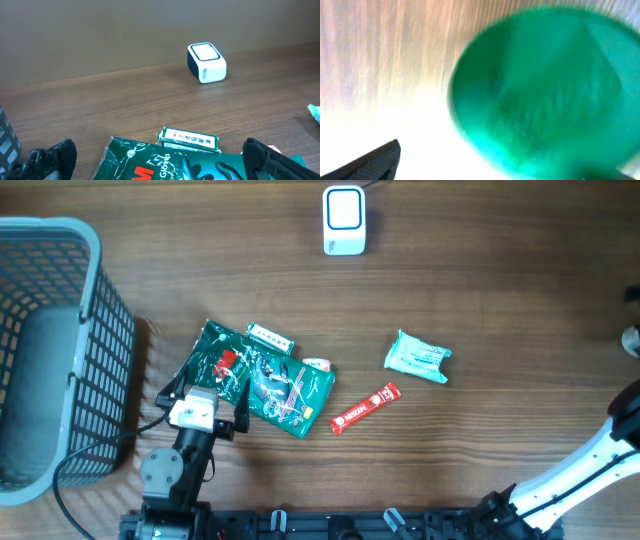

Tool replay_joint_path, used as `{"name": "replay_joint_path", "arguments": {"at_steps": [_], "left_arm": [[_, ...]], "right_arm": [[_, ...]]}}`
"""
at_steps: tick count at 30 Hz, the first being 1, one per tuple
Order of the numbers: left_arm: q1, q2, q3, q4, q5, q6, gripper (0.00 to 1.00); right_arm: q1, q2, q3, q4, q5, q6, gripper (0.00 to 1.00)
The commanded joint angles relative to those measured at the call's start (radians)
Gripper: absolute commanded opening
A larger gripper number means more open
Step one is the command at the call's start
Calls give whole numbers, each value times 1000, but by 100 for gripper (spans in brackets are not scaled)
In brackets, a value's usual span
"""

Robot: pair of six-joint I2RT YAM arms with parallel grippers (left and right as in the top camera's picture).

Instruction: Scan the item barcode

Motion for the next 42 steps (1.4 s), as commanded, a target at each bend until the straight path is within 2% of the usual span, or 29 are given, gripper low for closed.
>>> {"name": "replay_joint_path", "arguments": {"at_steps": [1, 6, 8, 11, 12, 13, 14, 15, 16, 17, 18, 20, 22, 27, 30, 33, 37, 40, 42], "left_arm": [[-5, -3, -6, 0, 12, 12, 100], [-5, -3, -6, 0, 12, 12, 100], [-5, -3, -6, 0, 12, 12, 100], [-5, -3, -6, 0, 12, 12, 100], [-5, -3, -6, 0, 12, 12, 100], [-5, -3, -6, 0, 12, 12, 100], [-5, -3, -6, 0, 12, 12, 100], [-5, -3, -6, 0, 12, 12, 100], [-5, -3, -6, 0, 12, 12, 100], [-5, -3, -6, 0, 12, 12, 100], [-5, -3, -6, 0, 12, 12, 100], [-5, -3, -6, 0, 12, 12, 100], [-5, -3, -6, 0, 12, 12, 100], [-5, -3, -6, 0, 12, 12, 100], [-5, -3, -6, 0, 12, 12, 100], [-5, -3, -6, 0, 12, 12, 100], [-5, -3, -6, 0, 12, 12, 100], [-5, -3, -6, 0, 12, 12, 100], [-5, -3, -6, 0, 12, 12, 100]], "right_arm": [[53, -144, 146, -127, -100, -32, 100], [209, -348, 162, -311, -98, -32, 100], [299, -404, 161, -443, -90, -33, 100], [420, -427, 160, -591, -44, -58, 98], [465, -426, 157, -635, -29, -89, 94], [515, -426, 141, -666, -27, -123, 82], [566, -428, 111, -666, -37, -158, 60], [634, -430, 69, -666, -37, -167, 43], [679, -430, 35, -666, -36, -166, 35], [740, -430, -19, -664, -11, -142, 15], [777, -430, -56, -663, 23, -114, 5], [867, -430, -175, -646, 138, 3, 4], [920, -430, -284, -577, 181, 55, 5], [962, -426, -573, -297, 172, 148, 4], [962, -413, -680, -84, 142, 142, 4], [972, -410, -682, -3, 55, 90, 5], [977, -410, -678, 6, 61, 89, 4], [977, -407, -679, 7, 188, 120, 5], [977, -397, -703, -2, 322, 240, 4]]}}
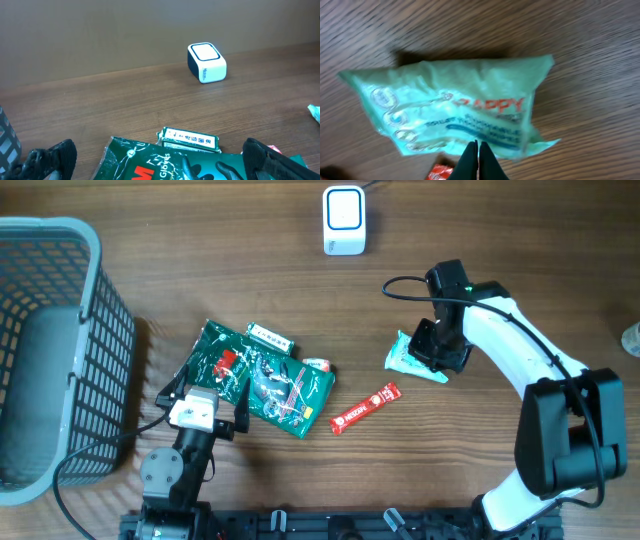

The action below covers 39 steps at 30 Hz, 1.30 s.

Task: Scan the item barcode
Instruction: 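Return the right gripper and grasp the light-green tissue pack, then carry the tissue pack up to the scanner face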

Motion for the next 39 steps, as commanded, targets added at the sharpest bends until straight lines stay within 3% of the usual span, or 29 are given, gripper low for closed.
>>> {"name": "replay_joint_path", "arguments": {"at_steps": [1, 5, 8, 14, 16, 17, 18, 21, 23, 29, 34, 37, 38, 39], "left_arm": [[-5, -4, -6, 0, 12, 12, 100], [-5, -4, -6, 0, 12, 12, 100], [-5, -4, -6, 0, 12, 12, 100], [-5, -4, -6, 0, 12, 12, 100], [-5, -4, -6, 0, 12, 12, 100], [-5, -4, -6, 0, 12, 12, 100], [-5, -4, -6, 0, 12, 12, 100], [-5, -4, -6, 0, 12, 12, 100], [-5, -4, -6, 0, 12, 12, 100], [-5, -4, -6, 0, 12, 12, 100], [-5, -4, -6, 0, 12, 12, 100], [-5, -4, -6, 0, 12, 12, 100], [-5, -4, -6, 0, 12, 12, 100], [-5, -4, -6, 0, 12, 12, 100]], "right_arm": [[4, 30, -38, 13, 208, 146, 4], [4, 137, -137, 172, 174, 129, 4], [4, 168, -131, 188, 102, 106, 4], [4, -7, 79, -42, 38, 44, 6], [5, -74, 117, -76, 13, -24, 28], [14, -105, 117, -80, 27, -48, 48], [27, -119, 116, -86, 56, -50, 61], [105, -119, 113, -92, 150, -33, 87], [193, -94, 101, -63, 217, 35, 99], [365, 62, 103, -2, 435, 312, 99], [340, 179, 116, 48, 462, 357, 98], [319, 222, 116, 54, 491, 350, 83], [314, 233, 116, 48, 524, 345, 69], [311, 243, 116, 35, 557, 338, 62]]}}
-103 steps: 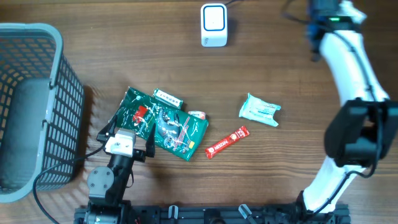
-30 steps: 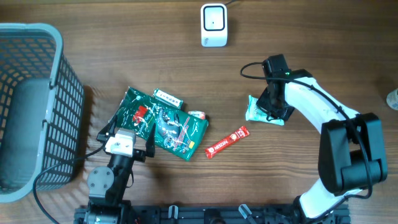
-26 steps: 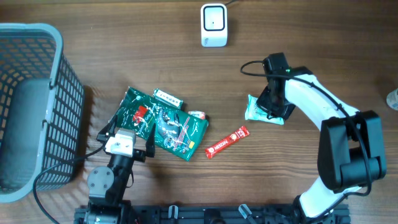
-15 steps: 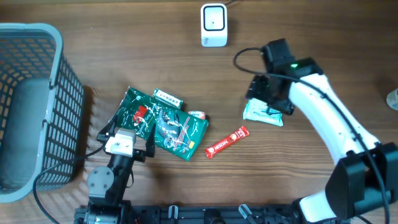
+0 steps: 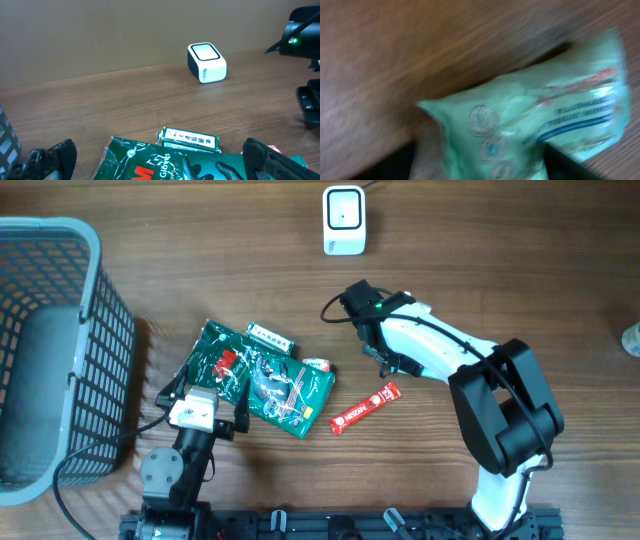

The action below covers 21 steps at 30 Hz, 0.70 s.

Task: Scan the item barcode
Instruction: 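Carry the tissue pack up to the scanner face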

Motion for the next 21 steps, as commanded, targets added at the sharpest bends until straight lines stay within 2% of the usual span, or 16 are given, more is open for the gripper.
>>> {"name": "replay_joint_path", "arguments": {"at_steps": [1, 4, 7, 10, 14, 18, 21], "left_arm": [[-5, -4, -6, -1, 12, 12, 100], [-5, -3, -6, -1, 12, 12, 100], [-5, -3, -6, -1, 12, 12, 100], [-5, -3, -6, -1, 12, 12, 100], [-5, -3, -6, -1, 12, 12, 100], [-5, -2, -6, -1, 12, 12, 100], [-5, -2, -6, -1, 12, 12, 100]], "right_arm": [[-14, 53, 7, -23, 120, -13, 56], [-14, 58, 8, -61, 152, -24, 26], [-14, 55, 51, -103, 125, -84, 4], [-15, 40, 184, -157, -44, -259, 5], [-34, -33, 434, -253, -525, -615, 5], [-106, -117, 478, -283, -950, -822, 4], [-147, -118, 461, -289, -1146, -890, 4]]}}
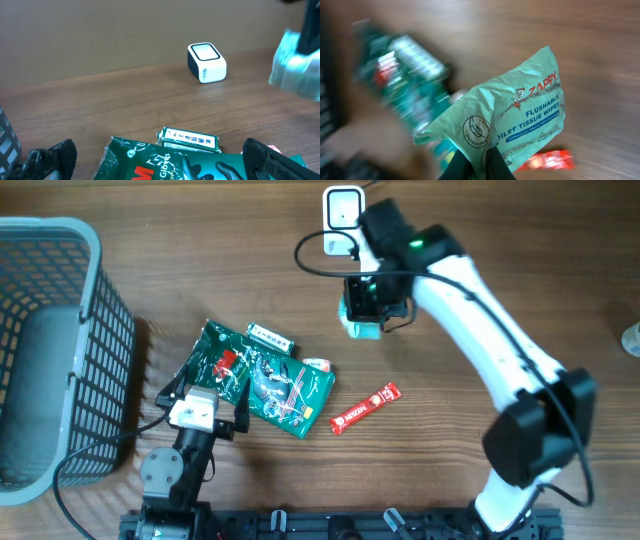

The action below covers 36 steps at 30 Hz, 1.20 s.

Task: Scan the item barcode
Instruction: 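Carry the tissue pack up to the scanner face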

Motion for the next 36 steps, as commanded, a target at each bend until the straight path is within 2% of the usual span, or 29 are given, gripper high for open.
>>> {"name": "replay_joint_path", "arguments": {"at_steps": [1, 3, 7, 9, 10, 11, 13, 14, 17, 22, 29, 32, 33, 36], "left_arm": [[-5, -3, -6, 0, 12, 12, 100], [-5, -3, -6, 0, 12, 12, 100], [-5, -1, -6, 0, 12, 12, 100], [-5, -1, -6, 0, 12, 12, 100], [-5, -1, -6, 0, 12, 12, 100], [-5, -1, -6, 0, 12, 12, 100], [-5, -1, -6, 0, 12, 12, 100], [-5, -1, -6, 0, 12, 12, 100], [-5, -1, -6, 0, 12, 12, 100], [-5, -1, -6, 0, 12, 12, 100], [-5, 0, -6, -1, 12, 12, 100], [-5, 0, -6, 0, 12, 12, 100], [-5, 0, -6, 0, 12, 12, 100], [-5, 0, -6, 0, 12, 12, 100]], "right_arm": [[-60, -12, -18, 6, -415, -190, 4], [-80, -11, -67, 36, -578, -268, 4], [-87, -11, -149, 78, -634, -352, 5], [-87, -11, -187, 72, -766, -475, 4], [-87, -11, -200, 81, -820, -479, 5], [-87, -11, -209, 97, -854, -450, 4], [-88, -10, -210, 130, -918, -278, 5], [-88, -10, -210, 160, -1001, -245, 5], [-88, -10, -210, 249, -1155, -266, 4], [-87, -10, -210, 334, -1151, -266, 4], [-72, -13, -210, 353, -919, -266, 4], [-55, -24, -210, 353, -879, -291, 4], [-47, -37, -210, 352, -797, -271, 4], [15, -121, -210, 312, -130, -53, 4]]}}
